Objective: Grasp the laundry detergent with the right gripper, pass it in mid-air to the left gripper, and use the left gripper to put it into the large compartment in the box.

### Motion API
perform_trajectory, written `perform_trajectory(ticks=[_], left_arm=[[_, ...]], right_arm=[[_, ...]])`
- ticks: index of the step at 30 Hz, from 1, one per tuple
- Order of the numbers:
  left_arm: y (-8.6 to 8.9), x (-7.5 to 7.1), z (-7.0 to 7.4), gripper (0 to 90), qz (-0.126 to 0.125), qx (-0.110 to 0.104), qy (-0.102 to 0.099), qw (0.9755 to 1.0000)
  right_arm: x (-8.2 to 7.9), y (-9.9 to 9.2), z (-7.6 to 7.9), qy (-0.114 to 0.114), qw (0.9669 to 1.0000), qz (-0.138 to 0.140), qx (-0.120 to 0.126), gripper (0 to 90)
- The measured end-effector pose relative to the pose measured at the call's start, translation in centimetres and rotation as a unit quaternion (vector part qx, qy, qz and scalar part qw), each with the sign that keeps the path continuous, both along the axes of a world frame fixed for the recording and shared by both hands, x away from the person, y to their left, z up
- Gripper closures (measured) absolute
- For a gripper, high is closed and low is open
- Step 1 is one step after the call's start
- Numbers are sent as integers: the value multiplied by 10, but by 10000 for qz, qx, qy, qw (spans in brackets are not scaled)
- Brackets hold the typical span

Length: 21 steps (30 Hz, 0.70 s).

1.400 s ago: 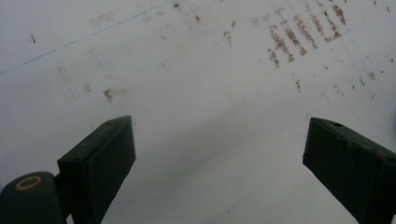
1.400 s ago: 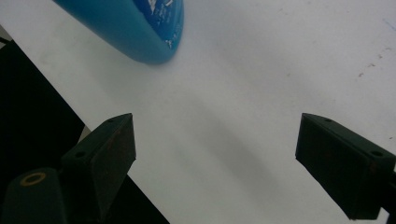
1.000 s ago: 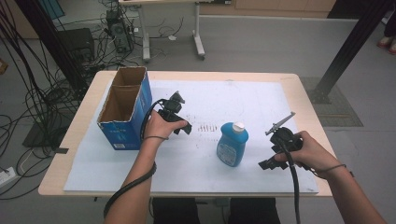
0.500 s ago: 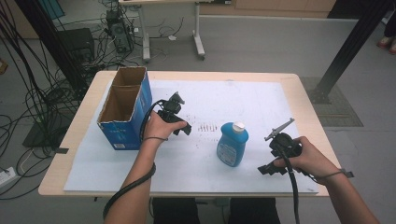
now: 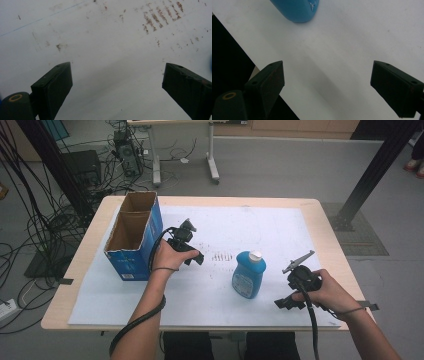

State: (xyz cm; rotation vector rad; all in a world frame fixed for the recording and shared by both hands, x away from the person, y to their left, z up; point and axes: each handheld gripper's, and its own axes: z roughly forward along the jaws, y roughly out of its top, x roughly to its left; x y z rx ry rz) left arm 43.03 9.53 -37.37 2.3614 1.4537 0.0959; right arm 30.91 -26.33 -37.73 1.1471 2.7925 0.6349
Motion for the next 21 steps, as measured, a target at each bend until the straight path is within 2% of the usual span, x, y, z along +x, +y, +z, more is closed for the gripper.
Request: perform_trajectory(ticks=[17, 21], left_arm=[[-4, -2, 1, 97, -6, -7, -12, 10000], [-5, -2, 1, 97, -10, -4, -10, 10000]], right_arm=[[-7, -8, -18, -374, 9986, 103, 348, 113], [-9, -9, -22, -556, 9971, 85, 510, 97]])
